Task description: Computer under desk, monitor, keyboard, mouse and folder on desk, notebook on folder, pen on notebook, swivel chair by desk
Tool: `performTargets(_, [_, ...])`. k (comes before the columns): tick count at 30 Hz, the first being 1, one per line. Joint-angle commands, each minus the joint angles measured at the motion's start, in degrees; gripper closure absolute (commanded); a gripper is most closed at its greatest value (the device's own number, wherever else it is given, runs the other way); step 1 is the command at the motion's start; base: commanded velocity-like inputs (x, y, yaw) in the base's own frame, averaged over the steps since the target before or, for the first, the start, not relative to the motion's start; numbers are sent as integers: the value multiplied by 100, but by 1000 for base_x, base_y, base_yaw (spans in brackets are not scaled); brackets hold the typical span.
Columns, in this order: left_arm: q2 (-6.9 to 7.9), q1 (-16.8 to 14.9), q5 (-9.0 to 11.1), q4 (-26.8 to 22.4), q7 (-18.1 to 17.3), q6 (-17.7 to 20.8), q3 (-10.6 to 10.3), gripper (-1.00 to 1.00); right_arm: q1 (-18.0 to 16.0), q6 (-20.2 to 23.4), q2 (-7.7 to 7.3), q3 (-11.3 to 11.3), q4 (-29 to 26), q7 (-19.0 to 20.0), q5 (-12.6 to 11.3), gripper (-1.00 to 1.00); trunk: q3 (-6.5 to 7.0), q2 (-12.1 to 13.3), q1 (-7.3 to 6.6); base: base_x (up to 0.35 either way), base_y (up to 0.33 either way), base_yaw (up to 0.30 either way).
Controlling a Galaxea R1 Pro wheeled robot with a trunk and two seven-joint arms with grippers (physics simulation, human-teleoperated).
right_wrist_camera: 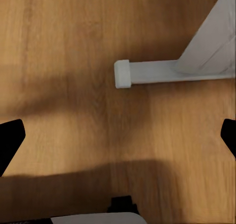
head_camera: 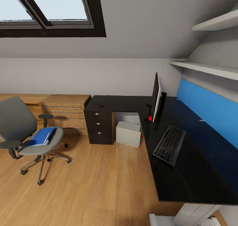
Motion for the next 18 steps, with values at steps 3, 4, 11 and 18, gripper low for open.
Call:
performTargets(3, [2, 3, 48, -11, 38, -15, -53, -100, -6, -22, 1, 13, 12, 9, -26, -100, 12, -4, 1, 0, -348, -206])
performTargets(4, [1, 3, 45, -11, 38, -21, -54, -100, -6, -22, 1, 12, 13, 10, -26, -100, 14, -4, 1, 0, -348, -251])
performTargets(11, [-6, 3, 41, -11, 38, -25, -55, -100, -6, -16, 1, 19, 15, 10, -23, -100, 14, -4, 1, -83, -339, -271])
performTargets(18, [-7, 3, 41, -11, 38, -26, -55, -100, -6, -2, 3, 20, 17, 10, -23, -100, -24, -4, 1, -210, -286, -219])
